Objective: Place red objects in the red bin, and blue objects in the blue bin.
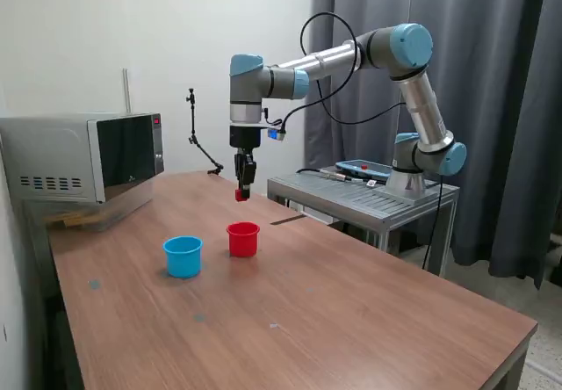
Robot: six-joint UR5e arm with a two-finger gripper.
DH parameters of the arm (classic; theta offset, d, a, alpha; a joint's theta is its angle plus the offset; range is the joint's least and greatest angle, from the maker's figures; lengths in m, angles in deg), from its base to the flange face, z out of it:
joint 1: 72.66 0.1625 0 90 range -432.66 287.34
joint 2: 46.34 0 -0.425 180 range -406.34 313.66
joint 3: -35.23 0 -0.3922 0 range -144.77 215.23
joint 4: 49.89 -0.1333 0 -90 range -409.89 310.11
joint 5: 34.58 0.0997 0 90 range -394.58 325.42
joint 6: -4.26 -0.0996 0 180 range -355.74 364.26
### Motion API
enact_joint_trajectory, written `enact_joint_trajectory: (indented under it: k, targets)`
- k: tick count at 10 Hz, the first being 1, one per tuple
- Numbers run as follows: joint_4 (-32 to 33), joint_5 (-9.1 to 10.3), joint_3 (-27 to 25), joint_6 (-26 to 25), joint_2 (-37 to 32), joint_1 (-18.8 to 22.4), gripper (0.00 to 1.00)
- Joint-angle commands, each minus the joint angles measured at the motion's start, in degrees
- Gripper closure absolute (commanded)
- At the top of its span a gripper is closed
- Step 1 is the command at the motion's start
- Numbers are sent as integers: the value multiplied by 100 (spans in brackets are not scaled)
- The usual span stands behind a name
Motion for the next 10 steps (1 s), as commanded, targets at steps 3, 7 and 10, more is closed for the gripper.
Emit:
enact_joint_trajectory:
  k: [3,7,10]
  targets:
    - [17,-21,-353,-50,-204,-235,100]
    - [183,-56,-634,-50,-292,-411,100]
    - [770,-109,-1125,-59,-301,-516,100]
